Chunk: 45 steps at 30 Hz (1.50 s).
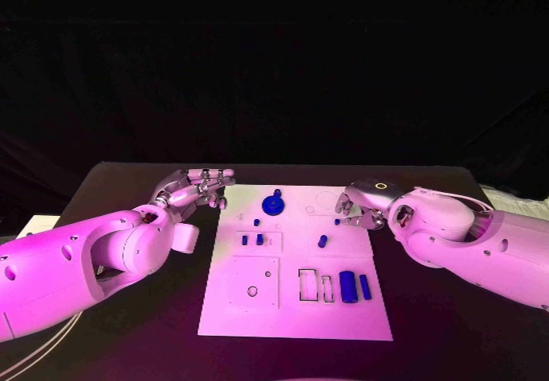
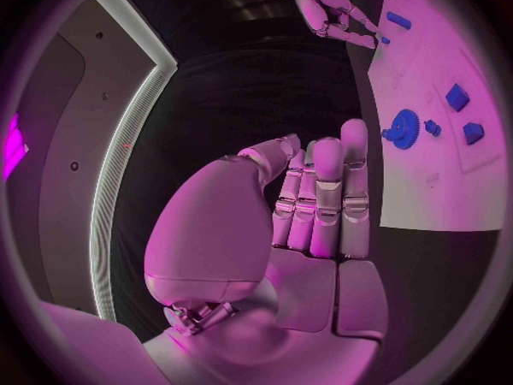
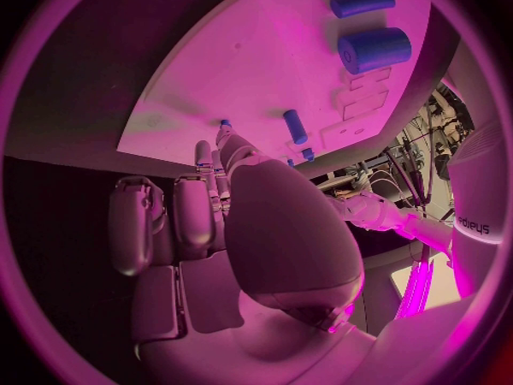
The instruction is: Assemble the parts on the task board
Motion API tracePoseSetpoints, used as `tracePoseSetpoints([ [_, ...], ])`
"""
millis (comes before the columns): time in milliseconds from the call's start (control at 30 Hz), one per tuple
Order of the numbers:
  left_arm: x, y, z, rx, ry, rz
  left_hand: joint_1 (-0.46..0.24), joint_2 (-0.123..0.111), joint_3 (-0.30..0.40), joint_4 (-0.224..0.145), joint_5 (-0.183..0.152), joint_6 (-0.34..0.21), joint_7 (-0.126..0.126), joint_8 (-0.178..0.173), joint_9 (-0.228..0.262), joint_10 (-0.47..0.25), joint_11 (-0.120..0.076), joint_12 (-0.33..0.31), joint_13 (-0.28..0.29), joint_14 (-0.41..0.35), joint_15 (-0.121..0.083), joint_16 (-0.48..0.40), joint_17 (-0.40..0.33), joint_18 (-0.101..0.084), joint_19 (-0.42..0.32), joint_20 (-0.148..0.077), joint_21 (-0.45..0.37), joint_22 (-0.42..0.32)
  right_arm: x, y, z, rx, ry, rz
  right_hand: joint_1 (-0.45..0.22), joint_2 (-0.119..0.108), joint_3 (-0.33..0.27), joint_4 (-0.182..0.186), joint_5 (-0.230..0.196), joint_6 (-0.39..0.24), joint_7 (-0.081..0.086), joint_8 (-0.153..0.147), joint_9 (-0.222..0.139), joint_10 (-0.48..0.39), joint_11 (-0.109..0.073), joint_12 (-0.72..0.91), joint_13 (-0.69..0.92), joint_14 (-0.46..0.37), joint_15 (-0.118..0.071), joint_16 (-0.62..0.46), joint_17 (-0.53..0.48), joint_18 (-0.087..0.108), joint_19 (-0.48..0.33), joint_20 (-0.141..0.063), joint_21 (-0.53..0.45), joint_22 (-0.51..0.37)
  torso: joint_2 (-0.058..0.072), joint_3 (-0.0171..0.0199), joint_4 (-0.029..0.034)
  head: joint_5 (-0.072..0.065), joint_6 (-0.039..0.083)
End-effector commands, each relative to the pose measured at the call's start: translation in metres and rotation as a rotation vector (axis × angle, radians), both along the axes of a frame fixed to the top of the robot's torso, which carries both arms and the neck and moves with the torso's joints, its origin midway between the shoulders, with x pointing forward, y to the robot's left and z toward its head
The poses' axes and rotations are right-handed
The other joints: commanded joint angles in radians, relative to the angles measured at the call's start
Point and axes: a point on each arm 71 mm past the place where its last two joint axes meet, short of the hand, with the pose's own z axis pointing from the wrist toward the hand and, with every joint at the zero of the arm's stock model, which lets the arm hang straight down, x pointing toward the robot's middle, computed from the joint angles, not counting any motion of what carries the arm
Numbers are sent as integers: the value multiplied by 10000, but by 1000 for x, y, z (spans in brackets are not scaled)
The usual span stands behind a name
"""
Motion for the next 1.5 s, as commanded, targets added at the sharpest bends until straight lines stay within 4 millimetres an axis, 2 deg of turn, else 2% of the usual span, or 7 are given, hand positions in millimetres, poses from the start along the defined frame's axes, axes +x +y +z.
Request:
tracePoseSetpoints([
  [33,-1,-1,2,-853,86,-102,-3,93,-72,-24,42,-25,7,24,-19,-76,7,72,0,-31,-2,-67,-37,121,-21,-66,-48,-18,-1,2,-5,-862,-153,62,-8,-64,110,-16,-46,-76,9,-27,-19,-32,-13,-69,-86,325,-106,-39,-15,162,19,-92,-45,174,14,-9,-4,-7,-8],
  [333,-3,-2,2,-921,124,-221,8,106,-101,-45,55,-53,15,15,-25,-115,15,87,-5,-63,3,-96,-101,119,-23,-65,-76,-36,0,7,-11,-915,10,202,-32,-60,305,-24,-93,-33,-2,-10,-39,13,-22,-70,-255,332,-133,-36,-14,162,24,-130,-51,175,6,-13,-2,9,-54],
  [467,-3,-3,2,-896,158,-274,15,107,-117,-60,59,-65,19,13,-26,-130,18,97,-7,-78,5,-109,-132,118,-24,-65,-88,-45,0,9,-13,-888,91,254,-41,-43,442,-43,-114,21,-11,2,-44,73,-33,-57,-352,340,-146,-22,-1,159,34,-147,-49,184,2,1,5,27,-70],
  [600,-3,-2,1,-763,136,-361,265,222,-12,-271,272,-114,48,6,-33,-224,38,155,-24,-157,-9,-167,-279,123,-14,-94,-116,-60,0,12,-15,-843,131,335,-60,-26,597,-63,-182,50,-10,-2,-56,110,-41,-57,-458,343,-163,-26,-12,162,29,-166,-60,174,-2,5,-3,56,-63],
  [1100,-3,0,0,-514,279,-292,306,170,-26,-412,310,-205,93,-19,-41,-329,77,220,-43,-240,13,-225,-451,115,-29,-90,-119,-46,1,18,-21,-883,430,484,-179,34,1222,-240,-423,393,-42,71,-24,494,-105,33,-751,393,-193,110,128,120,155,-204,46,348,7,-3,-2,84,-82],
  [1367,-3,-1,0,-377,272,-318,377,169,-4,-507,319,-224,102,-16,-39,-357,83,261,-47,-247,8,-222,-481,118,-28,-97,-103,-28,1,18,-22,-905,410,440,-145,189,1653,-589,-504,805,-86,192,93,994,-193,119,-793,433,-260,239,242,55,345,-250,236,625,-4,-3,-12,91,-108],
  [1500,-3,-1,-1,-359,280,-316,383,166,-3,-519,319,-229,105,-17,-39,-364,86,266,-48,-247,8,-221,-486,118,-28,-98,-100,-25,1,19,-19,-662,32,373,-143,236,1910,-753,-605,830,-63,165,119,1091,-181,77,-827,429,-233,256,244,46,365,-253,263,663,-8,1,-15,85,-109],
])
